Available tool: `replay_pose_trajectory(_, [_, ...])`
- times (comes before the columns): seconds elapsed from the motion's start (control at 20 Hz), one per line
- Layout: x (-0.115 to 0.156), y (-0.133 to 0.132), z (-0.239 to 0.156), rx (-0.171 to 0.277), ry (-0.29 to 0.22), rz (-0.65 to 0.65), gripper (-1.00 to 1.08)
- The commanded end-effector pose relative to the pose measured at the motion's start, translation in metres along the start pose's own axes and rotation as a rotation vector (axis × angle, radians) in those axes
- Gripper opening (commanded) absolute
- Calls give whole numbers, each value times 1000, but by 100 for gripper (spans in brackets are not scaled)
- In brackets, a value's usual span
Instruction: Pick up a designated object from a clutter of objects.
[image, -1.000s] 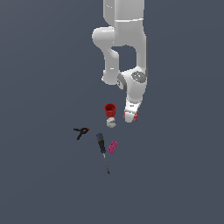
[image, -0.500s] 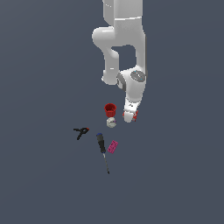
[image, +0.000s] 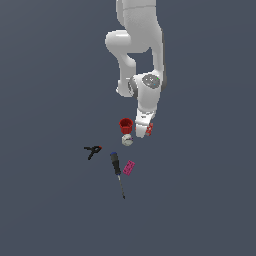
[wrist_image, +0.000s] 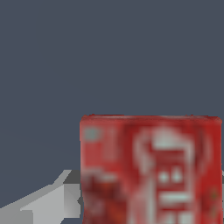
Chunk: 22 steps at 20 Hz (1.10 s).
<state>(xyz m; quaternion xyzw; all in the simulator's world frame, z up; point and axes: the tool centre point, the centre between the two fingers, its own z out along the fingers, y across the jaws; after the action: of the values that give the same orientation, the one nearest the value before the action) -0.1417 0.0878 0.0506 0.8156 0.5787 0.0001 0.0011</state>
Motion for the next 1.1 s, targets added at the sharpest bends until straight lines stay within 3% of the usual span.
replay_pose_trajectory(0.0, [-10, 6, -11, 0, 0, 0, -100])
replay_pose_trajectory(0.6, [-67, 40, -75, 2, 5, -1, -100])
replay_pose_trajectory(1.05, [-126, 75, -142, 3, 8, -2, -100])
